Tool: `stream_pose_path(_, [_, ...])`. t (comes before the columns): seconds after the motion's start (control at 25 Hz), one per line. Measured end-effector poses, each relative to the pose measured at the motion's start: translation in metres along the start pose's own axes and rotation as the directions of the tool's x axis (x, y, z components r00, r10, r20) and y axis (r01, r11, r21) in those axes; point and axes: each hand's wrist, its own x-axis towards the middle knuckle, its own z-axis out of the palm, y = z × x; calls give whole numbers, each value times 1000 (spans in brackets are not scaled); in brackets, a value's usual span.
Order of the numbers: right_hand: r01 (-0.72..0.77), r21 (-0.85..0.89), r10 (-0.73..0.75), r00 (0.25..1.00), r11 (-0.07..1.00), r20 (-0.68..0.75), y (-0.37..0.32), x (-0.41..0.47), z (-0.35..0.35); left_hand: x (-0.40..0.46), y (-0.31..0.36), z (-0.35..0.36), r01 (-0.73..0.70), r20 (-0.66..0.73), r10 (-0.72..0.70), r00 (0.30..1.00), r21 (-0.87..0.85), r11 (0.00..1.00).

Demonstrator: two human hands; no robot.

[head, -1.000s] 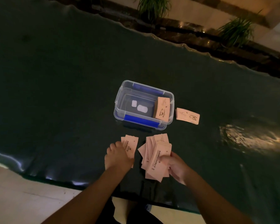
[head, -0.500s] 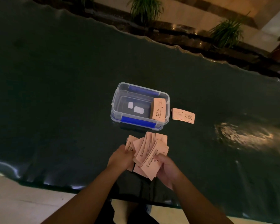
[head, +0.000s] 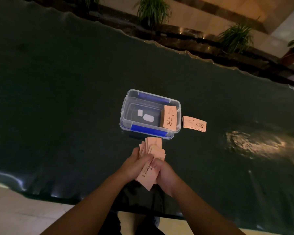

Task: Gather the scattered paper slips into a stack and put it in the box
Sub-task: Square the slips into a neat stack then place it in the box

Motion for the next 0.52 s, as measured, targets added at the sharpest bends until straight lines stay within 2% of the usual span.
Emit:
stream_pose_path(0.24, [104, -162, -105, 994, 981, 1, -23, -8, 16, 3, 16, -6, -81, 65, 81, 995, 0, 997])
stream_pose_path(0.36, [185, -187, -187, 982, 965, 6, -37, -16, 11, 10, 28, -3, -108, 13, 108, 994, -31, 994])
stream_pose_path(0.52, [218, -181, -225, 974, 959, -21, -51, -22, -26, 20, 47, 21, -94, -43, 87, 995, -177, 980])
